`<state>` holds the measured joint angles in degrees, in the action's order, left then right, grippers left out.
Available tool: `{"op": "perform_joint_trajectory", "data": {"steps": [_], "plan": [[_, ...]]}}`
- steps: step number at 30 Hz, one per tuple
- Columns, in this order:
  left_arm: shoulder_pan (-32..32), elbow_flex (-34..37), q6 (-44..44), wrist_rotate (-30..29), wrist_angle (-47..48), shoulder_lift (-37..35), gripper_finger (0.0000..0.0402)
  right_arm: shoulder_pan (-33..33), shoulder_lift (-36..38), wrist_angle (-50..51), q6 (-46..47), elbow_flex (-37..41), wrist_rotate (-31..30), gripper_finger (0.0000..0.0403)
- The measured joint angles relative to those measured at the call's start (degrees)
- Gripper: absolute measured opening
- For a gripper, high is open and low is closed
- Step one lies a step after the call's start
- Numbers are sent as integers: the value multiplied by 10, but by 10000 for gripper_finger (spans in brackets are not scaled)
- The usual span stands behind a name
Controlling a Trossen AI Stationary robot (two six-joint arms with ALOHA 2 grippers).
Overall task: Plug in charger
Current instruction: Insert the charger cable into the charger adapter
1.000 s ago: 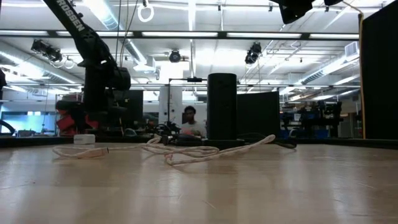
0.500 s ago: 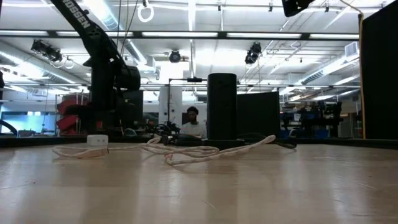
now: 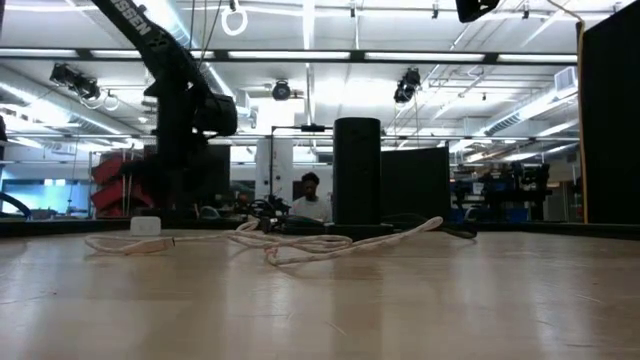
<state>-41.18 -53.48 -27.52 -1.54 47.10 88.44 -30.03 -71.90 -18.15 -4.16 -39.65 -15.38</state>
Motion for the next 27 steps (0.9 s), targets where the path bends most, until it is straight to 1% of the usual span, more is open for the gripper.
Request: {"op": "perform_joint_trajectory", "data": {"steps": [2,4,7,10,12,15,19,23,27], "plan": [[12,-29,-9,2,17,0,207,0,0,0,0,0,0,107],[25,-53,-30,-5,65,-1,207,0,0,1,0,0,0,108],[40,-81,-65,-43,151,-1,207,0,0,1,0,0,-1,109],[59,-83,-114,-91,217,-1,203,0,0,1,1,0,-5,109],[76,-79,-141,-94,228,-1,199,0,0,1,1,0,-5,109],[101,-63,-181,-96,220,-1,191,0,0,2,13,0,-5,112],[124,-36,-231,-114,153,-1,183,-3,0,2,16,0,-6,115],[142,-14,-264,-114,74,-1,183,-13,0,2,16,0,-7,117],[169,-2,-287,-116,38,-1,183,-27,0,2,11,0,-7,117]]}}
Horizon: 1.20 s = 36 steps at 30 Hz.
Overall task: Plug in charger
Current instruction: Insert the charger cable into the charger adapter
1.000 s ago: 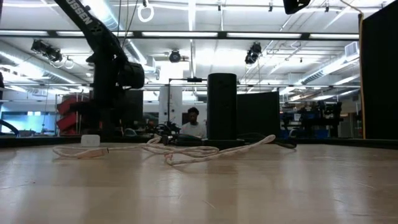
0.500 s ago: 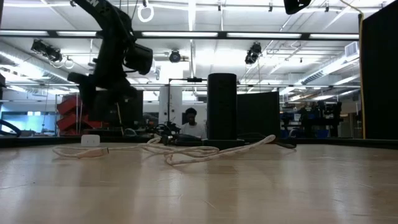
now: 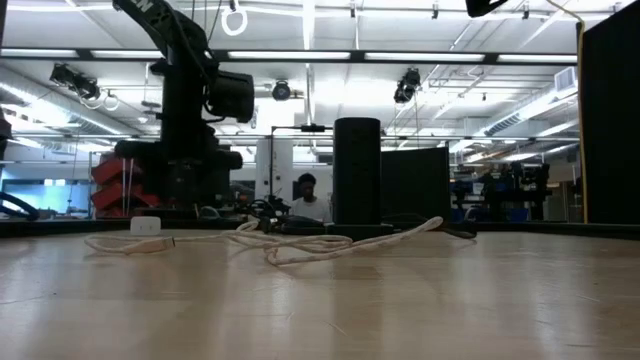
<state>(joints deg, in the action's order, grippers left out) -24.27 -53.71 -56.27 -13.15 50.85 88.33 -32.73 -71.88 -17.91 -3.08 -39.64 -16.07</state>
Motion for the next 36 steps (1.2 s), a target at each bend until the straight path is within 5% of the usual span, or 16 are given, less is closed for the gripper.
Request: {"op": "perform_joint_trajectory", "data": {"steps": [6,16,24,30,36], "plan": [[43,32,-26,-15,-2,-20,183,-20,0,0,-11,0,0,118],[133,172,-219,-45,-96,-217,155,-38,0,3,-17,0,-22,117],[83,187,-187,-71,-145,-239,158,-34,0,-6,-10,0,-24,125],[45,174,-167,41,-107,-239,209,-42,0,-4,-10,0,-23,133],[14,161,-174,9,-50,-239,255,-48,0,0,-10,0,-23,140]]}}
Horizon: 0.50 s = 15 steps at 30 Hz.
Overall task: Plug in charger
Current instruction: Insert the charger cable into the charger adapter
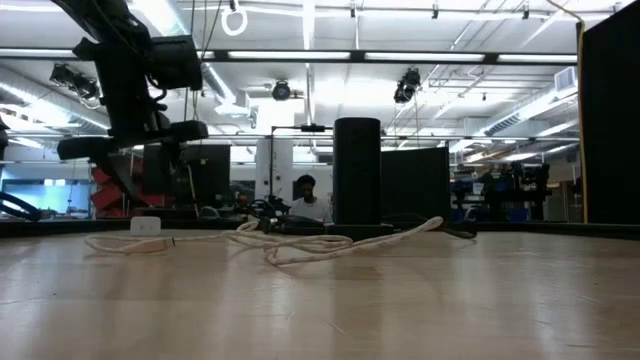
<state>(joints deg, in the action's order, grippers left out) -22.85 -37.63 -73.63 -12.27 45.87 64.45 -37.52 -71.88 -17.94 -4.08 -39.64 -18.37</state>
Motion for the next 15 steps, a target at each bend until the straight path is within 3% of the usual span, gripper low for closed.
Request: {"op": "perform_joint_trajectory", "data": {"steps": [9,15], "plan": [[-42,0,-5,3,-9,52,284,0,0,4,-3,0,0,147],[-51,0,-2,19,-99,116,284,0,0,6,-5,0,0,150]]}}
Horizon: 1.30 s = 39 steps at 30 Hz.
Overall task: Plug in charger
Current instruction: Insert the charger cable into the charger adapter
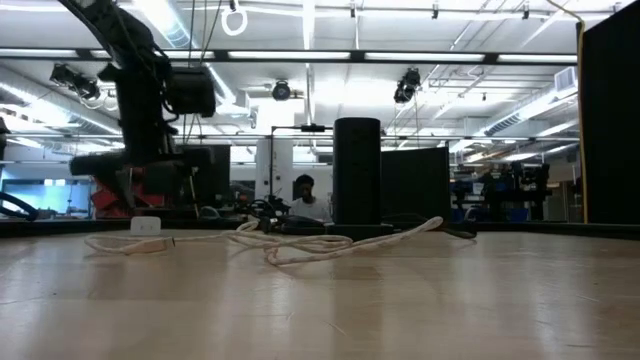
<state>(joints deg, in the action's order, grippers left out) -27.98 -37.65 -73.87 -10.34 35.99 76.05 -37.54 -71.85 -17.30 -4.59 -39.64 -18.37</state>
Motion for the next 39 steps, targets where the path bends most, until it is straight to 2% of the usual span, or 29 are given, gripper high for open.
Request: {"op": "perform_joint_trajectory", "data": {"steps": [9,15,18,22,24,29,39], "plan": [[-13,-3,5,22,9,68,273,0,0,3,1,0,0,152],[-13,-28,67,18,13,73,254,0,0,4,1,0,0,151],[-13,-67,118,14,71,71,253,0,0,7,1,0,0,152],[-13,-124,143,-39,183,71,253,0,0,8,3,0,0,155],[-13,-147,151,-57,209,71,253,0,0,7,3,0,0,156],[-27,-178,166,-65,177,72,253,0,0,7,4,0,0,156],[-52,-164,180,-39,153,99,253,1,0,14,5,0,0,156]]}}
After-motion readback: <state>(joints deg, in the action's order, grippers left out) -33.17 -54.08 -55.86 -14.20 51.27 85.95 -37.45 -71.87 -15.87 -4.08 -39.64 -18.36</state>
